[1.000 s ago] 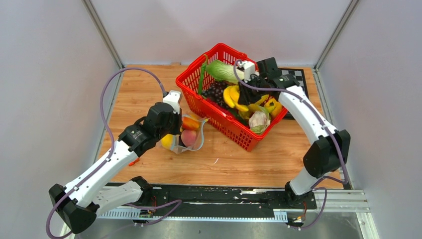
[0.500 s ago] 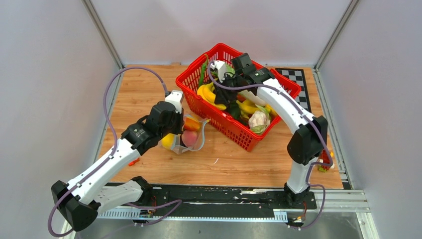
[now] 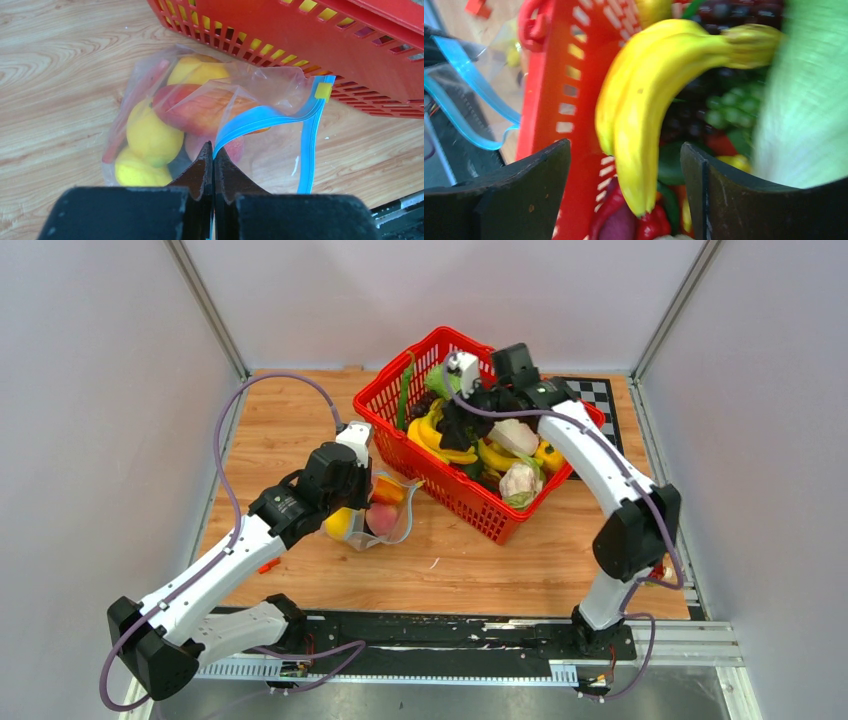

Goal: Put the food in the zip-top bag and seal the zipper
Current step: Place the fake fruit in the bin, then pick up the fake vegetable from the bin.

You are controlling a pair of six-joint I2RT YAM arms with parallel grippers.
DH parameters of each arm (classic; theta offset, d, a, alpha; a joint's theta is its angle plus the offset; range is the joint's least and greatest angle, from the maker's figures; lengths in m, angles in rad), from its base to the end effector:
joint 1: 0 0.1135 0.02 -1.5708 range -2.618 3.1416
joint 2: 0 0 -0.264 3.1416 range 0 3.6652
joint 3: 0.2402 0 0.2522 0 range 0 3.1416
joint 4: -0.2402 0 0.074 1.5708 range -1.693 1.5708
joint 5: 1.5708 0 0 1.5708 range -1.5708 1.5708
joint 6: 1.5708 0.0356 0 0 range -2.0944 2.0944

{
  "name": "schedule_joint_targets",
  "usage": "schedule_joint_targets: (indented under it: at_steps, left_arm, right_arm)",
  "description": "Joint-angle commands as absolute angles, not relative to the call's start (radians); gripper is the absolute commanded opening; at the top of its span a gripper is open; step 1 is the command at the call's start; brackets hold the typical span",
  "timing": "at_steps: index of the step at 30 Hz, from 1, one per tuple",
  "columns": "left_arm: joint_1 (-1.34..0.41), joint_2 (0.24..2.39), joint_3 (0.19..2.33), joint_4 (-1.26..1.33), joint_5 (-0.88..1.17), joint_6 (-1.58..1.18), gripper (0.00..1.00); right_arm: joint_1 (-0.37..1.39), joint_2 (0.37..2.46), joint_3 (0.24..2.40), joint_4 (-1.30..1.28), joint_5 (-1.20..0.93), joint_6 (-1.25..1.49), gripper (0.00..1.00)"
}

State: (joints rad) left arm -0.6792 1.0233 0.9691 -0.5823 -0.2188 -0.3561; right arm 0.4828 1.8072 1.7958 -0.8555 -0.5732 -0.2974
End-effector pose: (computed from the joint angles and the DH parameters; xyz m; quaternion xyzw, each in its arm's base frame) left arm 0.1744 -0.1309 0.3209 0.0942 0.8839 -0.1368 0.4372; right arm 0.3406 0.2003 0.3481 -0.4325 0.7957 0.2948 0.3047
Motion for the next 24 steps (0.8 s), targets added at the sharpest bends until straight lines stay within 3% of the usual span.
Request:
schedule_joint_targets:
  at_steps: [1,4,13,18,21,24]
  left_arm:
    - [-0.678,1.02,0.997,-0.563,-0.229,-0.35,0.0]
    - [-0.678,1.017,0.996,-0.563,-0.226,-0.351,0.0]
    - [-0.678,1.016,0.995,-0.561,-0.22,-0.351,0.0]
    - [-0.678,1.013,0.995,-0.563,-0.22,-0.353,0.0]
    - [-0.678,1.01,0.994,-0.569,-0.223,-0.352,0.0]
    - [-0.679,1.01,0.994,-0.574,-0.233,-0.349,0.0]
  right_arm:
    - [0.378,1.627,1.69,-0.603,-0.462,-0.165,0.83]
    - [0.329,1.675,1.698,-0.632,-0.355,-0.185,0.83]
    - [0.323,1.914,1.833,-0.805,-0.331,-0.394,0.91]
    - [0.327,2.008,1.859,-0.739,-0.146,-0.389,0.92]
    - [0.327,2.015,1.88,-0.732,-0.121,-0.362,0.81]
    - [0.326,1.952,1.831,-0.661,-0.122,-0.327,0.51]
